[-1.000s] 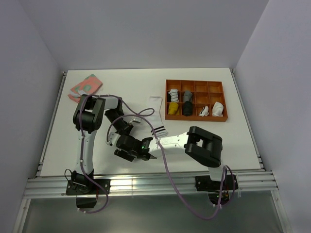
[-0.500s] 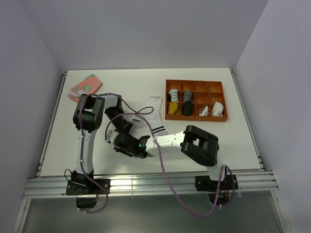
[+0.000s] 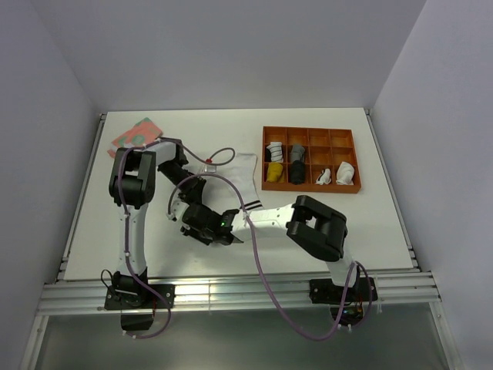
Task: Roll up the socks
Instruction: Pick up the sock at the center of the board.
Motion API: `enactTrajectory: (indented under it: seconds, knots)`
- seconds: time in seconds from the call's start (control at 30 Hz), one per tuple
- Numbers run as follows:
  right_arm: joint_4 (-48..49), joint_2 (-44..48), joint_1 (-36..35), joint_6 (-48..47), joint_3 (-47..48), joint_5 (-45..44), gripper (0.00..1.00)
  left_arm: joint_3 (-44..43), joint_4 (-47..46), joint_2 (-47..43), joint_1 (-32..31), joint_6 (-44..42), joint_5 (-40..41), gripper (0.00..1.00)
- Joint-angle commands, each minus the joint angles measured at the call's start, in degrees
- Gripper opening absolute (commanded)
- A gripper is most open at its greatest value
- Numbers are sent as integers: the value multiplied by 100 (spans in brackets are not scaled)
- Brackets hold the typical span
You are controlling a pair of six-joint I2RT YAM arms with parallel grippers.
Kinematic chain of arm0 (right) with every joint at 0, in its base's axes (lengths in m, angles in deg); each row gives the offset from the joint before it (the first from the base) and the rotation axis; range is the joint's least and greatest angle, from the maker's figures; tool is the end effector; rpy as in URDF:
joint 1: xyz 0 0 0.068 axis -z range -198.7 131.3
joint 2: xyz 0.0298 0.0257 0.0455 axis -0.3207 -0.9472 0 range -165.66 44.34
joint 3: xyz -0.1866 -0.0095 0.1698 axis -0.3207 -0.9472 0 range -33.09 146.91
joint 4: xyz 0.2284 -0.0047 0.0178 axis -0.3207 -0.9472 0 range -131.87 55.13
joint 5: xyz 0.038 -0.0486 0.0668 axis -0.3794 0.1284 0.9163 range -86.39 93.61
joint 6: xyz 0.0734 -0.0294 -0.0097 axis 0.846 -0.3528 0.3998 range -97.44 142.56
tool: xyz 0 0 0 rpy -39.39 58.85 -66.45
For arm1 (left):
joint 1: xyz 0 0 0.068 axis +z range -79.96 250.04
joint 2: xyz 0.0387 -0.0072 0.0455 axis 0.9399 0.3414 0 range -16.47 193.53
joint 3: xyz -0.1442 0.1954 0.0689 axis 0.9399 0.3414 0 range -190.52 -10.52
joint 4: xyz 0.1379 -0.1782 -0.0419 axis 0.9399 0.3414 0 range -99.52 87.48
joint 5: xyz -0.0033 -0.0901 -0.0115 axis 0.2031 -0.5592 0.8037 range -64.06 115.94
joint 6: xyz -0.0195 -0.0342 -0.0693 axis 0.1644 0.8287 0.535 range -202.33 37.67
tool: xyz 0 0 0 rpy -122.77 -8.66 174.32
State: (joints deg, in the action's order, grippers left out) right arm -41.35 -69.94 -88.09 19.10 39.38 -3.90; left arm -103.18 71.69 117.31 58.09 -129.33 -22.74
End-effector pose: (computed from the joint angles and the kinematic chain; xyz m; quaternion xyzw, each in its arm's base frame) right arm 0.1531 0.3816 0.1335 -0.5349 0.7642 0.1420 0.3313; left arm 0.3044 -0.1171 0.0950 -0.3307 -0.8183 0.4538 0.1226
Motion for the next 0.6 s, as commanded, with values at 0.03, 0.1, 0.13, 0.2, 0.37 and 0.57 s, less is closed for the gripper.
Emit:
enactTrajectory:
  seconds: [0.03, 0.1, 0.13, 0.2, 0.37, 0.57]
  knots:
    - [-433, -236, 56, 311, -153, 522, 0, -305, -264, -264, 236, 24, -316, 39]
    - [-380, -200, 118, 407, -198, 610, 0, -392, -264, -316, 385, 77, -448, 39]
    - [-380, -165, 136, 521, -215, 645, 0, -410, -264, -343, 429, 95, -484, 38]
    - [-398, -147, 206, 636, -215, 724, 0, -402, -255, -466, 561, 95, -563, 38]
    - [-328, 72, 338, 891, -382, 909, 0, -8, -255, -791, 658, -177, -616, 37]
    - [-214, 415, 575, 1189, -576, 1207, 0, 336, -272, -1143, 693, -406, -650, 34]
